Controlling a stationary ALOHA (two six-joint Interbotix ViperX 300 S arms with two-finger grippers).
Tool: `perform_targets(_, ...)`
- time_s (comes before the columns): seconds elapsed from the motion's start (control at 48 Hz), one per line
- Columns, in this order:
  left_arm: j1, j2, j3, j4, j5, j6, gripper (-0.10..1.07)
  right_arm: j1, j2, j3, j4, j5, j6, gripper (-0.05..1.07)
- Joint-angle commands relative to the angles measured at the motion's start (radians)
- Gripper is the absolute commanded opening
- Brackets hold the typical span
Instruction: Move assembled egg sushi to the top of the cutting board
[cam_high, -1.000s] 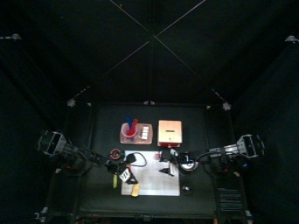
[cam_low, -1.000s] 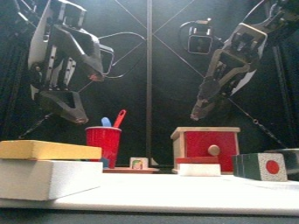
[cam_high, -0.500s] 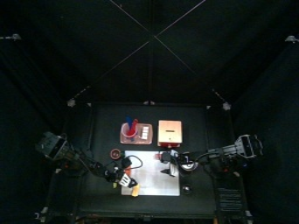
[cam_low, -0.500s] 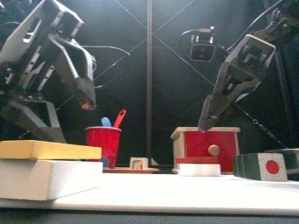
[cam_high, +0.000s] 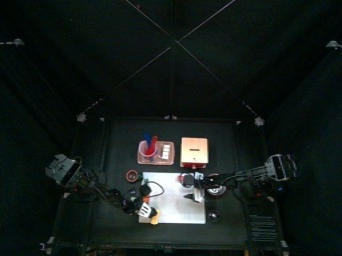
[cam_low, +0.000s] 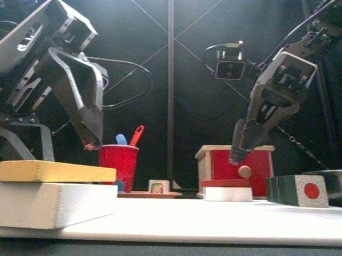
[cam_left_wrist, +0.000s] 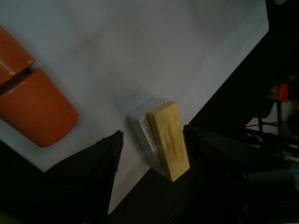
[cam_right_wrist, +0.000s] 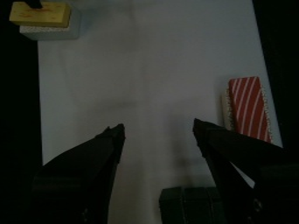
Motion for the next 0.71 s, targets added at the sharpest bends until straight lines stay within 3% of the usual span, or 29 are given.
perform_targets(0.0,0.0,0.014,-0.052,-0.055,0.008,0.052,0.93,0.003,-0.011,-0.008,0.0,-0.006,-0.003,0.95)
perform_targets(0.167,0.0,0.044,-0.104,-0.17,0.043,0.152,0.93,0.006,-0.008,0.0,-0.005,-0.006,-0.003,0.95)
perform_targets(0.438,-0.017,0.054,-0.176,-0.449,0.255,0.403,0.92,0.02,-0.006,0.014,-0.009,-0.012,-0.003,0.94)
perform_targets(0.688,-0.008,0.106,-0.276,-0.664,0.276,0.65,0.92,0.032,-0.002,0.029,-0.009,-0.031,-0.002,0.95)
